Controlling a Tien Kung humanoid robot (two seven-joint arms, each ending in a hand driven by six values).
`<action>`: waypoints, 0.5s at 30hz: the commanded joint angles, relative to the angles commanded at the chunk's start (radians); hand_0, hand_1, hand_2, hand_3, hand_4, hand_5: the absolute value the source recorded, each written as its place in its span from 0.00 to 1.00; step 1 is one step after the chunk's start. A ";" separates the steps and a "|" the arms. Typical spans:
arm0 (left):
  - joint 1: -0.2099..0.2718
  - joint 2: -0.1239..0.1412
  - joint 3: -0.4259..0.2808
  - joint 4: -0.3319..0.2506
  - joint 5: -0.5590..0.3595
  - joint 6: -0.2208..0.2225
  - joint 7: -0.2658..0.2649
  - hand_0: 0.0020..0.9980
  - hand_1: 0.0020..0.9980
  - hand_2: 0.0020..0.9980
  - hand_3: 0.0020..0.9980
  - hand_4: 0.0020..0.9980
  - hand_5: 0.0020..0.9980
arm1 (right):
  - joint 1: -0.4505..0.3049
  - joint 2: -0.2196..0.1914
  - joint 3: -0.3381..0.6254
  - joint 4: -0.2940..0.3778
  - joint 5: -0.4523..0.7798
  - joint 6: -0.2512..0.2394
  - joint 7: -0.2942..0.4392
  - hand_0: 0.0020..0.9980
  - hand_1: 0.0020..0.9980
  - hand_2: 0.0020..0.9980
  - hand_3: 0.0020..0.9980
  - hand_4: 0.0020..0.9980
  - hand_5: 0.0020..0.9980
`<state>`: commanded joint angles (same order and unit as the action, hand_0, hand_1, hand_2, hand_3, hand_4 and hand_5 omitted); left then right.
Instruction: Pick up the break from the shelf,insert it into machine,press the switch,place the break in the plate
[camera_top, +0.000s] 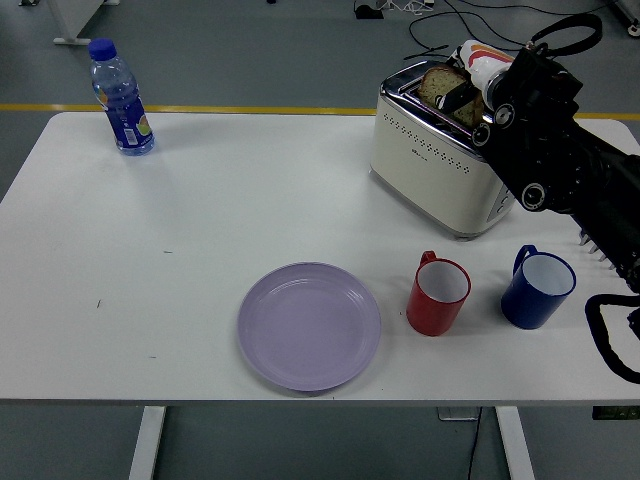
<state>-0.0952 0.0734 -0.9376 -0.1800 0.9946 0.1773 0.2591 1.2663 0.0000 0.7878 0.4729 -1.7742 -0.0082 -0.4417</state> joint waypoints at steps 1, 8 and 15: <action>0.000 0.000 -0.001 0.000 0.002 0.000 0.000 0.67 0.58 0.60 0.63 0.34 1.00 | 0.006 0.000 -0.013 -0.008 -0.007 -0.003 0.002 0.47 0.51 0.53 0.68 0.62 0.08; -0.001 0.000 -0.003 0.000 0.003 0.002 0.000 0.67 0.58 0.60 0.63 0.35 1.00 | 0.020 0.000 -0.067 -0.025 -0.009 -0.012 0.008 0.39 0.43 0.48 0.62 0.60 0.06; -0.001 0.000 -0.006 0.000 0.006 0.003 0.000 0.67 0.58 0.60 0.63 0.35 1.00 | 0.026 0.000 -0.089 -0.027 0.013 -0.004 0.005 0.32 0.37 0.45 0.56 0.59 0.04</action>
<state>-0.0961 0.0734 -0.9434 -0.1800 1.0009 0.1806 0.2595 1.2920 0.0000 0.6989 0.4456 -1.7615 -0.0121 -0.4369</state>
